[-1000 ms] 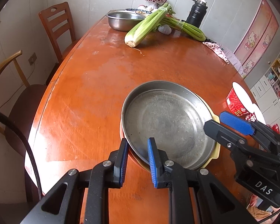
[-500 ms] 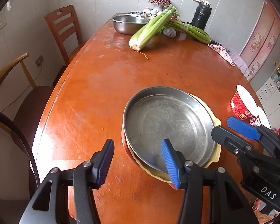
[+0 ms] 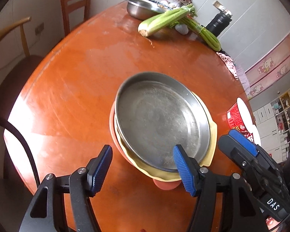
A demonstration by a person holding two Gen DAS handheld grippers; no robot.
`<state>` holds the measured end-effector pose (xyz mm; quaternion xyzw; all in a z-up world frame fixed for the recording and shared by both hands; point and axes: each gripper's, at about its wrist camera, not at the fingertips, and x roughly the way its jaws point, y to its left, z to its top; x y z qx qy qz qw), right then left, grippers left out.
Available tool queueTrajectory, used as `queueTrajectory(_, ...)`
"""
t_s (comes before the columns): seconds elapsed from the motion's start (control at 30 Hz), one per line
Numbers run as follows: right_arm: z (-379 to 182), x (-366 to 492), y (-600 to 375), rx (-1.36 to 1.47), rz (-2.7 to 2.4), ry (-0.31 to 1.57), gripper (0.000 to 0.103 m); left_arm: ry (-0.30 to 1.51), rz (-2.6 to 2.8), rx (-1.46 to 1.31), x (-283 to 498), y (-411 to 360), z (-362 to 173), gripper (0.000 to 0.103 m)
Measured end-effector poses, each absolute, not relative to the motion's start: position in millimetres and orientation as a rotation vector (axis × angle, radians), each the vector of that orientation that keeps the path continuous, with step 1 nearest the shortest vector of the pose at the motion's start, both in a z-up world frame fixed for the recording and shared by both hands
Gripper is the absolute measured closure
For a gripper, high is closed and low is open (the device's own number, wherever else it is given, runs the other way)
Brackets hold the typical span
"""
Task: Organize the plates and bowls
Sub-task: 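Open the left gripper to release the shallow steel pan rim, then move the left gripper back and over to the deep steel bowl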
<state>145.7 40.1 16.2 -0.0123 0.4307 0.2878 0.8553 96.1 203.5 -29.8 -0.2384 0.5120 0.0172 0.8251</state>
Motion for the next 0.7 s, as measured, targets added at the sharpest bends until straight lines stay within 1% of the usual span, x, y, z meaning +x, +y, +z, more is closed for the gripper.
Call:
queueTrajectory(0.13,10.3,146.9,35.8,-0.009,0.614,0.937,0.04,1.101,0.031,-0.53,102.6,199.6,-36.1,0.038)
queueTrajectory(0.7,-5.7,170.0,18.0,0.055,0.62,0.997,0.04,1.143,0.029,-0.472,147.1,171.1,-40.0,0.038)
